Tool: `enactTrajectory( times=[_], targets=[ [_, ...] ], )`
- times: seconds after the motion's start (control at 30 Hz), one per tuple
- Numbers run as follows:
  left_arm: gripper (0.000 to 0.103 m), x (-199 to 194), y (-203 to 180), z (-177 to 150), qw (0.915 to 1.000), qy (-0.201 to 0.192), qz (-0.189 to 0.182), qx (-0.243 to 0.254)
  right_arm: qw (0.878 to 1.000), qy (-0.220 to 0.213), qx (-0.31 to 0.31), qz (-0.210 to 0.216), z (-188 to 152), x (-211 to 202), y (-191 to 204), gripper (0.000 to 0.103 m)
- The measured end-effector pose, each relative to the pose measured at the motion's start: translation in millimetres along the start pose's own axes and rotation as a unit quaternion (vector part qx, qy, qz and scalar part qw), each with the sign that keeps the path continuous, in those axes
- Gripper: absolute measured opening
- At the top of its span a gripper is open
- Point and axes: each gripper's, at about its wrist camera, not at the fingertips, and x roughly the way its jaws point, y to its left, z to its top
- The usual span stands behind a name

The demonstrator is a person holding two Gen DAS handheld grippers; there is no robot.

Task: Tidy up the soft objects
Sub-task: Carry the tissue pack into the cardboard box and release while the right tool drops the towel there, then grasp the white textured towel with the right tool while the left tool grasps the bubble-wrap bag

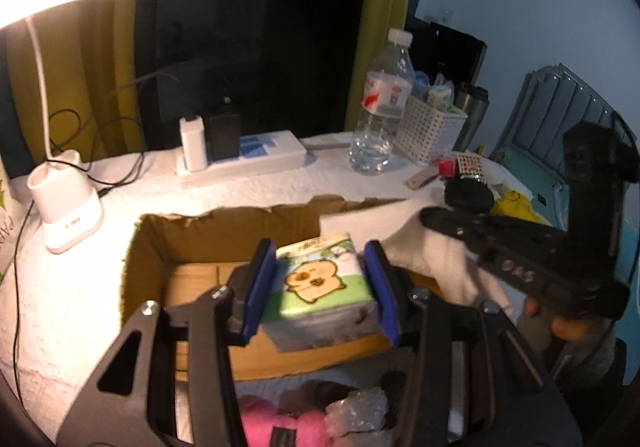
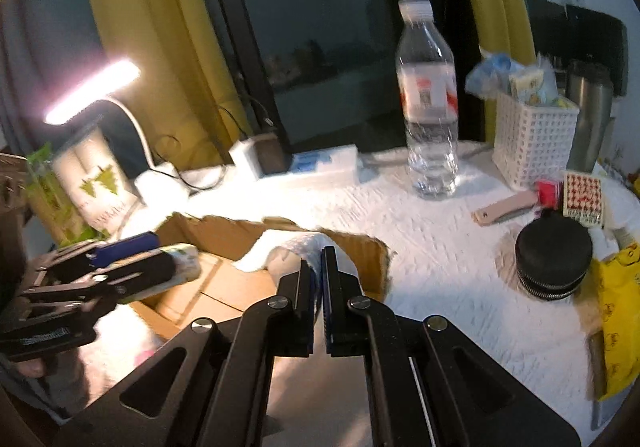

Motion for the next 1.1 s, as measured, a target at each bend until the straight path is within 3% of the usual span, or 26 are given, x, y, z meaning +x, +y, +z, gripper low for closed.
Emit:
enactTrajectory(
  times=[0.37, 0.47, 0.53, 0.6, 0.67, 0.77, 1.1],
  targets=[
    [0.048, 37, -11, -6, 0.9990, 0.045, -0.003, 0.003, 0.998, 0.005, -0.023, -0.066, -11, 11, -13, 0.005],
    [0.048, 44, -12, -8, 0.9981, 0.062, -0.006, 0.003, 0.998, 0.004, -0.029, -0.064, -11, 8, -11, 0.017],
    [0.049, 44, -15, -8, 0.9977, 0.066, -0.008, 0.004, 0.999, 0.004, -0.028, -0.047, -12, 3, -11, 0.034],
    [0.052, 41, -18, -8, 0.9979, 0.064, -0.012, 0.008, 0.999, 0.001, -0.028, -0.045, -12, -2, -9, 0.043],
    [0.055, 37, -21, -8, 0.9980, 0.061, -0.014, 0.012, 0.998, -0.003, -0.026, -0.050, -11, -8, -8, 0.043],
    [0.068, 29, -22, -7, 0.9983, 0.054, -0.015, 0.010, 0.998, -0.011, -0.017, -0.055, -10, -19, -11, 0.044],
    [0.068, -7, -23, -12, 0.9992, 0.029, -0.023, 0.014, 0.997, -0.020, -0.015, -0.074, -17, -51, 2, 0.044]
  ],
)
